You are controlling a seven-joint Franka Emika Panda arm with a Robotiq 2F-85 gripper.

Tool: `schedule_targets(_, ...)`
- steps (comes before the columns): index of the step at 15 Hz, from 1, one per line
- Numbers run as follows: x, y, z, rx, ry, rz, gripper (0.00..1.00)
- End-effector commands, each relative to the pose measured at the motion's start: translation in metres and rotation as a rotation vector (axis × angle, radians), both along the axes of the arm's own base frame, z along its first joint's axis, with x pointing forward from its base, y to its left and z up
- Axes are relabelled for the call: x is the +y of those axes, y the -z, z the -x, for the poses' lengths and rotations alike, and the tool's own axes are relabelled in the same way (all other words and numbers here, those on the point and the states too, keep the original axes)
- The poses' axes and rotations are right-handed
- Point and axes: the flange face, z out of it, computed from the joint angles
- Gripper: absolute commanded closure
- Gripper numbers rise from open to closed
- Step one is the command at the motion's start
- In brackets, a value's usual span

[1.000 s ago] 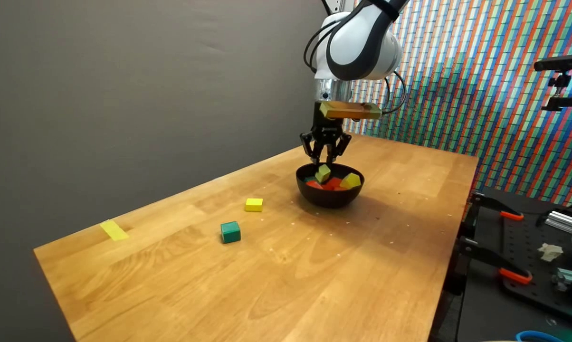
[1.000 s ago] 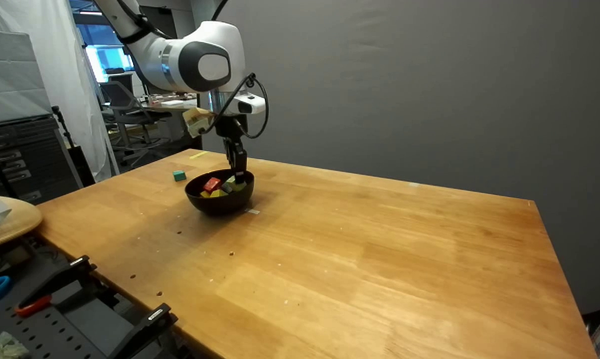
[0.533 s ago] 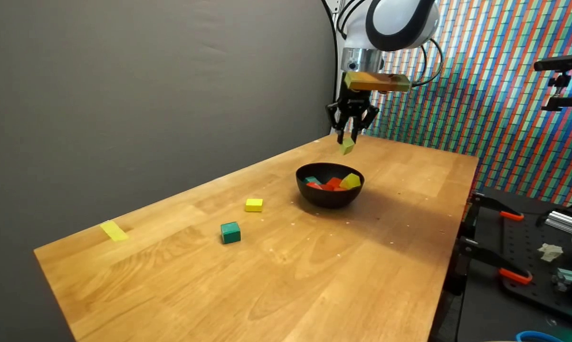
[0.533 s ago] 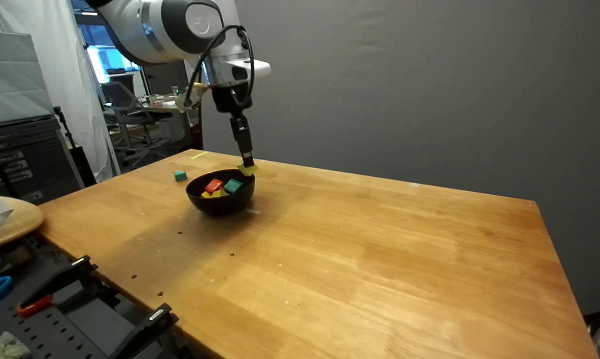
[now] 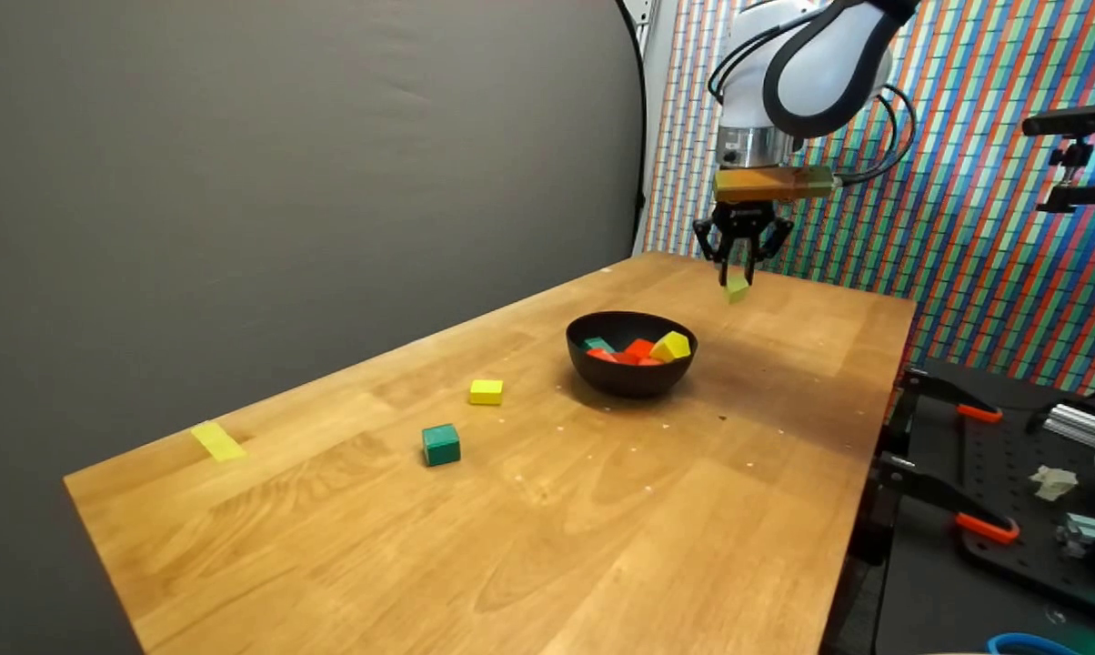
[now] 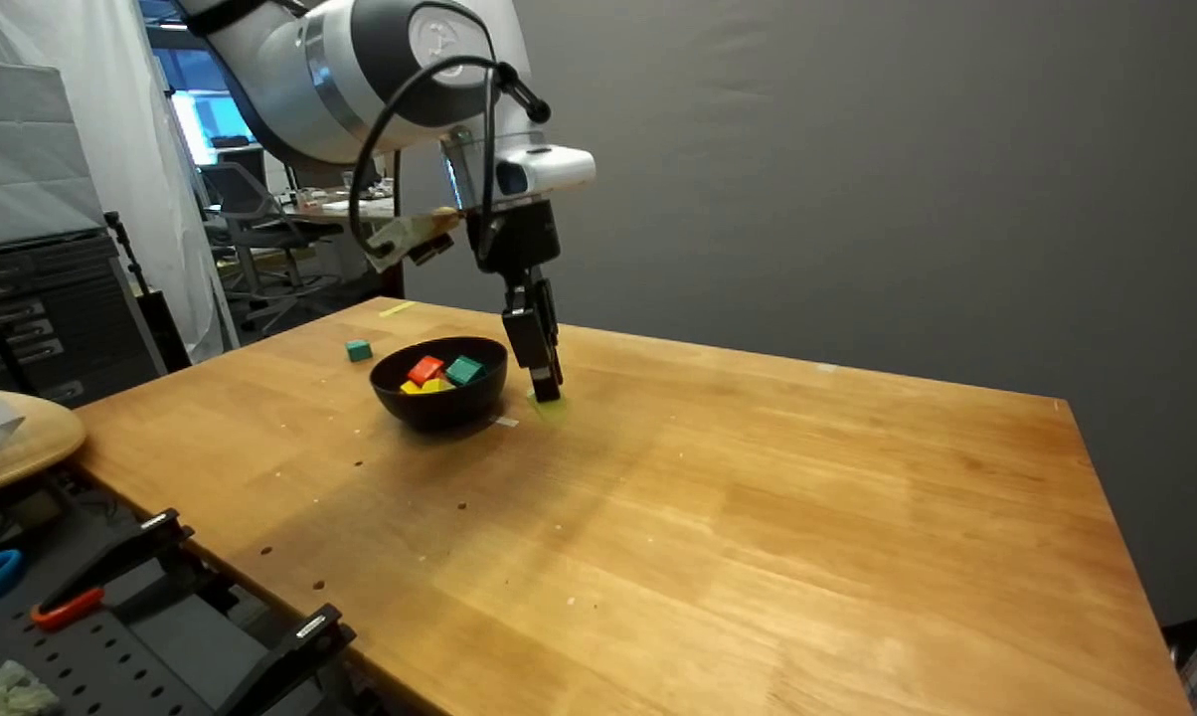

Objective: Remove the objects from the bowl and place them on the table one by one

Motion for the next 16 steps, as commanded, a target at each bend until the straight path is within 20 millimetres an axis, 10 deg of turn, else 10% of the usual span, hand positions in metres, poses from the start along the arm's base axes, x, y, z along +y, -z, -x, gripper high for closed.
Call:
schedule_targets(1, -0.006, 0.023, 0.003, -0.012, 0.031, -0.004, 0.38)
schedule_targets(6, 0.003, -0.001, 0.011, -0.109, -0.024, -0.013, 0.01)
schedule_targets(12, 0.077, -0.057, 0.001, -0.206, -0.325, -0.075, 0.00)
schedule_targets(16, 0.153, -0.057, -0.027, -0.216, -0.518, -0.188, 0.00)
